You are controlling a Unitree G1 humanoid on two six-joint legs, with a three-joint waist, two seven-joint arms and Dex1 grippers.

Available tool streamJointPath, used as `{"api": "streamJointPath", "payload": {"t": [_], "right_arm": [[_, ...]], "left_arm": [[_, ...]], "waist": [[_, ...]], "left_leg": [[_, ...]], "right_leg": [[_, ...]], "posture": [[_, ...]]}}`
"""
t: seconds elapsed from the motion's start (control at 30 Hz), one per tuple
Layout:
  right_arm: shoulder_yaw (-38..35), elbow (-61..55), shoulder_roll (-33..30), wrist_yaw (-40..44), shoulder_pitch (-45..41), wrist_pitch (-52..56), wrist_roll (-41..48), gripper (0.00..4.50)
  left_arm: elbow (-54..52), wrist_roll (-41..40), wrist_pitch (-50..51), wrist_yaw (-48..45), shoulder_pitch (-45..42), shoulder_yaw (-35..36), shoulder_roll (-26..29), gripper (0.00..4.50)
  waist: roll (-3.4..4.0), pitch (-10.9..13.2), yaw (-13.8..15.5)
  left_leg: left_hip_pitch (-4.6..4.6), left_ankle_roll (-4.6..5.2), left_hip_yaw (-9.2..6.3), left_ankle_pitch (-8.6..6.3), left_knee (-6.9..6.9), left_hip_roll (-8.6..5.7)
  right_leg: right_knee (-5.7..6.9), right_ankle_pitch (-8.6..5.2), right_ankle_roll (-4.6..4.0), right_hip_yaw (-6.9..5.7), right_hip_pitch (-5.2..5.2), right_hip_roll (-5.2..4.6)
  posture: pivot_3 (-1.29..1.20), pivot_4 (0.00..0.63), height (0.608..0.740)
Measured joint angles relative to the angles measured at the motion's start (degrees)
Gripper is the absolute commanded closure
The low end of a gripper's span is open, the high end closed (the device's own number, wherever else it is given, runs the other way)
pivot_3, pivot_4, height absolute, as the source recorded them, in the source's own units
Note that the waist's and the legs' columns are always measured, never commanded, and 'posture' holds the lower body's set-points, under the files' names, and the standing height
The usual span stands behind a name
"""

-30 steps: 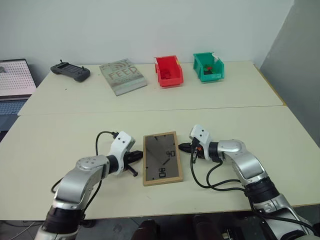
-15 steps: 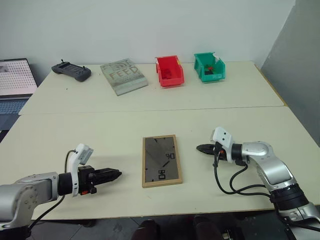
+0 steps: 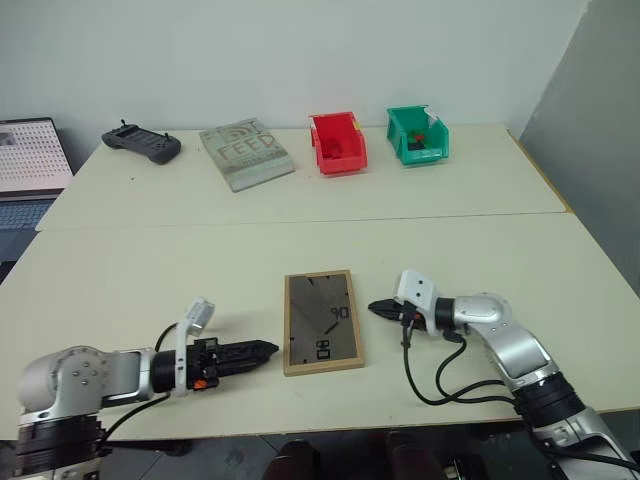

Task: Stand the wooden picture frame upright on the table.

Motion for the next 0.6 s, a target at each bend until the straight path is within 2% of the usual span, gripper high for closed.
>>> {"api": "streamJointPath", "payload": {"t": [0.1, 0.23, 0.4, 0.43, 0.47, 0.6], "right_arm": [[0.1, 0.1, 1.5, -1.7, 0.0, 0.1, -0.9, 4.5], [1.1, 0.1, 4.1, -3.0, -0.2, 0.8, -1.4, 4.5], [1.6, -0.2, 6.5, -4.6, -1.1, 2.3, -1.4, 4.5], [1.5, -0.2, 6.5, -4.7, -1.2, 2.3, -1.4, 4.5], [1.3, -0.2, 6.4, -4.9, -1.2, 2.5, -1.4, 4.5], [0.0, -0.2, 5.3, -5.8, -1.1, 2.8, -1.3, 4.5]], "left_arm": [[1.4, 0.4, -2.7, -1.3, -0.6, -2.4, -0.7, 0.06], [2.1, 1.9, -6.4, -1.0, -2.4, -5.3, -5.6, 0.06], [0.6, 2.1, -7.5, 0.4, -3.2, -7.4, -9.0, 0.06], [0.0, 2.0, -7.9, 0.7, -3.0, -7.8, -9.2, 0.41], [-0.6, 1.9, -8.1, 1.1, -2.7, -7.8, -9.3, 0.48], [-1.1, 1.6, -7.6, 1.6, -1.4, -7.5, -8.7, 1.38]], "waist": [[0.11, -0.1, 0.5], [0.31, -0.3, 1.6], [0.28, -0.3, 1.9], [0.28, -0.3, 1.9], [0.27, -0.3, 1.8], [0.24, -0.3, 1.3]], "left_leg": [[0.04, 0.0, 0.0, 0.0, 0.02, -0.04], [0.3, 0.02, 0.0, -0.01, 0.03, -0.08], [0.5, 0.14, -0.01, -0.08, 0.02, -0.09], [0.5, 0.12, 0.0, -0.08, 0.02, -0.08], [0.5, 0.11, 0.0, -0.08, 0.01, -0.07], [0.48, 0.08, 0.01, -0.09, -0.03, -0.03]], "right_leg": [[-0.03, 0.01, 0.02, 0.0, 0.06, -0.02], [-0.09, 0.02, 0.06, 0.0, 0.38, -0.05], [-0.11, 0.02, 0.07, 0.01, 0.57, -0.06], [-0.11, 0.02, 0.07, 0.01, 0.56, -0.05], [-0.11, 0.01, 0.07, 0.02, 0.55, -0.05], [-0.1, 0.01, 0.06, 0.03, 0.5, -0.01]], "posture": [[0.0, 0.15, 0.74], [0.0, 0.15, 0.74], [0.0, 0.15, 0.74], [0.0, 0.15, 0.74], [0.0, 0.15, 0.74], [0.0, 0.15, 0.74]]}}
